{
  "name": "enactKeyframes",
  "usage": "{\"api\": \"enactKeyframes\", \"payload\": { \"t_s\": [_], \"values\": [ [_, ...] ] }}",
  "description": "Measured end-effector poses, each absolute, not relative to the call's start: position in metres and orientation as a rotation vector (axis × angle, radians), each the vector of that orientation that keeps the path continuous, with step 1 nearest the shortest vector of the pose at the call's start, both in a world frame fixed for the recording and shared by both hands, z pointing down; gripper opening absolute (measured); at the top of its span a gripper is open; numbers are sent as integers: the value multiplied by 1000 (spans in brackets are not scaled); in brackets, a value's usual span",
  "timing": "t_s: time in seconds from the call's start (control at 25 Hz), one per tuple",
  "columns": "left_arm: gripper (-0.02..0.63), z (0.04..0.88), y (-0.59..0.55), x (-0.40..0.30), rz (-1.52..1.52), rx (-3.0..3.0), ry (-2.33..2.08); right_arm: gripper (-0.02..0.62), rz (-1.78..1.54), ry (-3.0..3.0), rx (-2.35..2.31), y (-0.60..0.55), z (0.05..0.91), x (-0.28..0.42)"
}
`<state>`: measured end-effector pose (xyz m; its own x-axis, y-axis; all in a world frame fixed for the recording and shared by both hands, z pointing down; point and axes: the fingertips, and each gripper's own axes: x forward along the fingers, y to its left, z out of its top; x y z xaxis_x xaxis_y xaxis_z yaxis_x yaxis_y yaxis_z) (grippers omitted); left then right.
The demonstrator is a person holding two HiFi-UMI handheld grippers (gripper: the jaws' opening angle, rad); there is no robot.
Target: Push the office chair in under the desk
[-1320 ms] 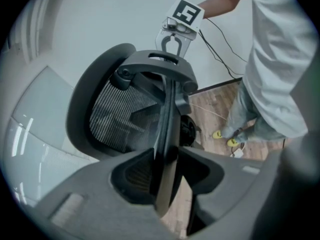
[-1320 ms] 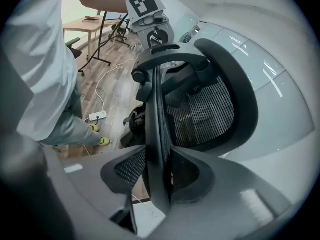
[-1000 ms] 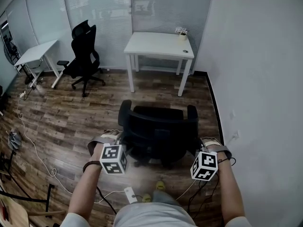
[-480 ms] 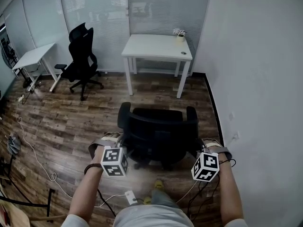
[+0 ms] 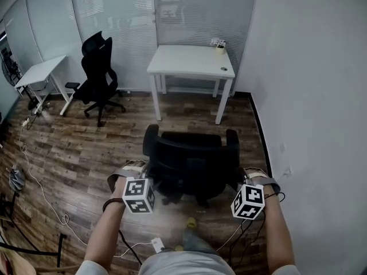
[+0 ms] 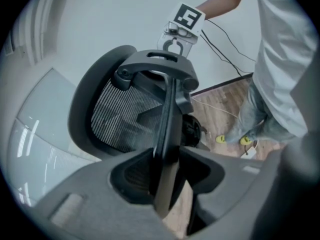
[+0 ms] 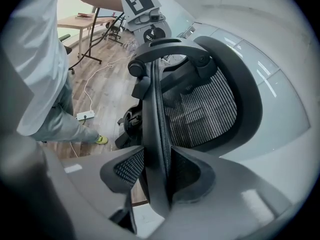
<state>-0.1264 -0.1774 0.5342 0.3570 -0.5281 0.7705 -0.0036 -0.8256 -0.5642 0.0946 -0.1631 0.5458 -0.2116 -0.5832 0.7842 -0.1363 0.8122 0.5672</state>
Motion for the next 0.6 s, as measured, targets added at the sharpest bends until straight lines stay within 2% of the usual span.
{"api": "enactKeyframes", "payload": {
  "t_s": [0.6],
  "values": [
    [164, 536, -322, -106, -1505, -2144, 510, 160, -477, -1788, 529, -308, 546, 115]
  ]
}}
